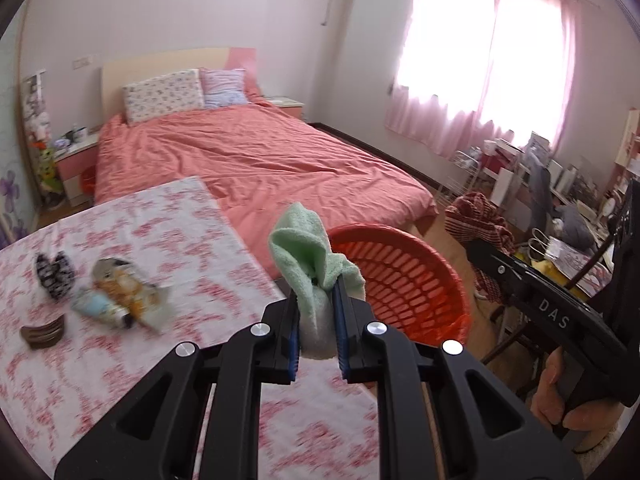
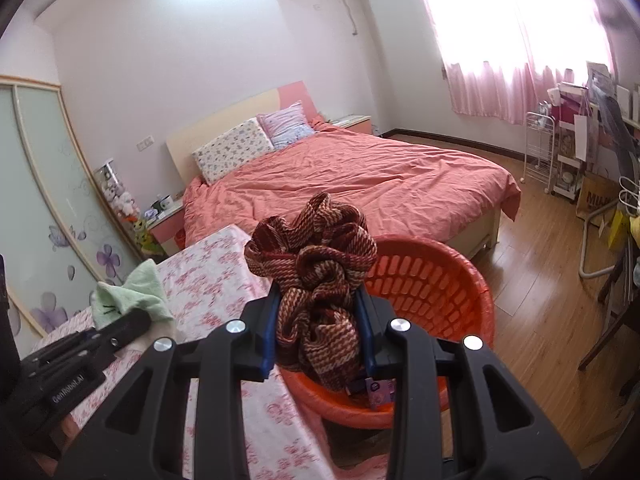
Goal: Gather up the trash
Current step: 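Carry cloth and scrunchie over the red basket and open both tools, then grasp the brown hair clip with the left tool while the right tool grasps the snack wrapper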
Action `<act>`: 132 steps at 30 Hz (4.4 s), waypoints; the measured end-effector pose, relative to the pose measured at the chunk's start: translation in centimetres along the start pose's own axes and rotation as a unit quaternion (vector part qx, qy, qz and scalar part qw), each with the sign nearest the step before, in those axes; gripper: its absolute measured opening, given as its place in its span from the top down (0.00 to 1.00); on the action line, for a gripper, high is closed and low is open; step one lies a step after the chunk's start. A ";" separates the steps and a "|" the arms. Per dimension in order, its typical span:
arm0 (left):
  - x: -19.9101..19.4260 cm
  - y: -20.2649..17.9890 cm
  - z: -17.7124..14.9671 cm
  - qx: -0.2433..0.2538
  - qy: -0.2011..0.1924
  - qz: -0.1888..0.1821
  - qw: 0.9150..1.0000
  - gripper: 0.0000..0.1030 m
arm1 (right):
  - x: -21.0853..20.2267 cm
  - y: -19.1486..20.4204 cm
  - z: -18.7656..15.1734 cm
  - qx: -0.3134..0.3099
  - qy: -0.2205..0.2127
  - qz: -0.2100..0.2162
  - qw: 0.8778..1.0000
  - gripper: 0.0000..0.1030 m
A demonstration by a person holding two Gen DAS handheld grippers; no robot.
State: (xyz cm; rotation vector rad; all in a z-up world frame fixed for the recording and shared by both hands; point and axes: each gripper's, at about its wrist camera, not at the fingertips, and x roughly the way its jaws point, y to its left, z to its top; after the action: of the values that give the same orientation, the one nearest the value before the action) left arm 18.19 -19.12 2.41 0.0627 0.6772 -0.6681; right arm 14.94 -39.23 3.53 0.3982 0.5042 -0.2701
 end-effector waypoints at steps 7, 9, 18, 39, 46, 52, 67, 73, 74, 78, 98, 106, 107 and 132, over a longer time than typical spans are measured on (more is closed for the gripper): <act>4.5 -2.7 1.0 0.018 0.021 -0.033 0.999 0.86 | 2.7 -3.5 1.1 0.020 0.005 -0.014 1.000 0.68; 6.1 -3.2 1.1 0.023 0.033 -0.035 0.999 0.85 | 3.9 -3.9 1.2 0.022 0.009 -0.017 1.000 0.67; 7.9 -1.4 -0.2 0.005 0.062 0.026 0.998 0.37 | 8.0 -5.5 0.1 0.033 0.034 -0.036 0.998 0.39; -0.3 14.0 -5.5 -0.065 0.048 0.249 0.965 0.09 | 7.7 6.3 -6.4 -0.101 0.075 -0.021 0.992 0.16; -0.9 21.4 -5.7 -0.132 0.050 0.322 0.936 0.09 | 8.9 11.2 -9.3 -0.149 0.099 0.001 0.984 0.14; 1.2 24.6 -4.0 -0.178 0.063 0.315 0.930 0.10 | 9.7 13.2 -10.3 -0.163 0.113 0.013 0.980 0.14; -1.4 26.3 -7.9 -0.167 0.097 0.332 0.923 0.13 | 12.0 16.9 -11.2 -0.176 0.127 0.035 0.975 0.14; -4.6 27.5 -10.3 -0.182 0.100 0.314 0.926 0.14 | 15.0 20.4 -10.1 -0.175 0.131 0.065 0.974 0.24; -5.0 27.6 -10.4 -0.184 0.098 0.311 0.927 0.13 | 15.7 21.1 -9.6 -0.168 0.134 0.073 0.974 0.27; -5.9 28.0 -10.6 -0.192 0.086 0.292 0.933 0.13 | 18.4 24.0 -8.4 -0.159 0.151 0.099 0.971 0.31; -3.8 29.2 -8.9 -0.225 0.090 0.322 0.915 0.10 | 18.7 22.8 -10.4 -0.162 0.207 0.062 0.963 0.88; -5.7 29.7 -11.3 -0.207 0.100 0.310 0.922 0.20 | 17.7 23.5 -10.4 -0.172 0.195 0.073 0.963 0.41; -6.2 30.0 -11.6 -0.209 0.099 0.309 0.922 0.20 | 17.9 23.8 -10.5 -0.175 0.196 0.072 0.962 0.39; -7.3 27.0 -12.7 -0.156 0.089 0.268 0.947 0.67 | 15.4 21.8 -13.0 -0.206 0.204 0.066 0.955 0.62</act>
State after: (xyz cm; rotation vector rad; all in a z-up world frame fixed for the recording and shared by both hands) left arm 22.83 9.62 -7.40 0.0121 0.8881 -0.0266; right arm 30.09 -16.63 -8.25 0.0743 0.9152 0.0542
